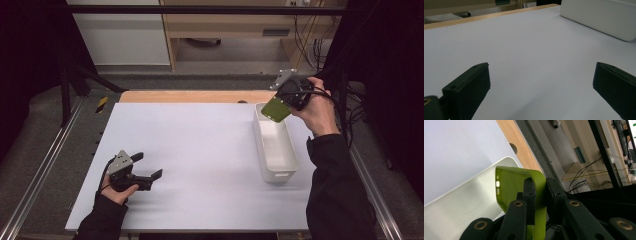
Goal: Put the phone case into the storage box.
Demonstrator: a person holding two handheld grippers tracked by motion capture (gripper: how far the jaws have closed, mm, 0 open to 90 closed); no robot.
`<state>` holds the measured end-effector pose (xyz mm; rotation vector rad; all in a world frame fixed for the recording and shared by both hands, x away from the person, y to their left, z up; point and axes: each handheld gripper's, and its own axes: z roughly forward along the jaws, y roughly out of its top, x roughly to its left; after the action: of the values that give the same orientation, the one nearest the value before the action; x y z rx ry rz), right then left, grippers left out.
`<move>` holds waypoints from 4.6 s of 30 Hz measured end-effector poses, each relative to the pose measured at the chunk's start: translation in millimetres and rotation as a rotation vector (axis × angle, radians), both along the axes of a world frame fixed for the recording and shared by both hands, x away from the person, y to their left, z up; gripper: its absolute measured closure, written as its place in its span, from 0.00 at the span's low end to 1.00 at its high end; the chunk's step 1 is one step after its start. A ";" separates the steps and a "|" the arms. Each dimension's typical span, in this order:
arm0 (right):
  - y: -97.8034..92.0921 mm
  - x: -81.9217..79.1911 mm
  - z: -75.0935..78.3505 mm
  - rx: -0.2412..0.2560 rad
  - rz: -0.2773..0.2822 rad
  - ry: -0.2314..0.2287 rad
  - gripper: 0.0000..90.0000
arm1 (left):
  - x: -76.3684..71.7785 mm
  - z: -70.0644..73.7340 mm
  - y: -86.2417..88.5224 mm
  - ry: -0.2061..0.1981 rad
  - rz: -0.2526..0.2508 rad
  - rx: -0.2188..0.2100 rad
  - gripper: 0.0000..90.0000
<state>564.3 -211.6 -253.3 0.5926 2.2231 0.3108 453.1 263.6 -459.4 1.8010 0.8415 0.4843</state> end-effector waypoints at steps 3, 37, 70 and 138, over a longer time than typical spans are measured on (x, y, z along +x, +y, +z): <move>0.3 5.7 -3.2 -0.022 0.011 0.010 0.88 | 0.0 -0.2 -0.3 0.001 -0.001 0.000 0.01; 3.5 48.3 -28.1 -0.161 0.137 0.122 0.88 | 1.4 -2.5 -1.9 0.011 -0.007 0.011 0.01; 3.4 72.3 -45.6 -0.210 0.314 0.123 0.88 | 1.6 -3.0 -2.3 0.012 -0.009 0.016 0.01; 16.2 117.7 -74.0 -0.306 0.377 0.213 0.87 | 3.5 -5.7 -3.6 0.021 -0.017 0.037 0.01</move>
<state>682.0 -195.4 -327.3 0.0397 2.5202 0.0941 456.6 260.0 -465.1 1.8483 0.8360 0.4738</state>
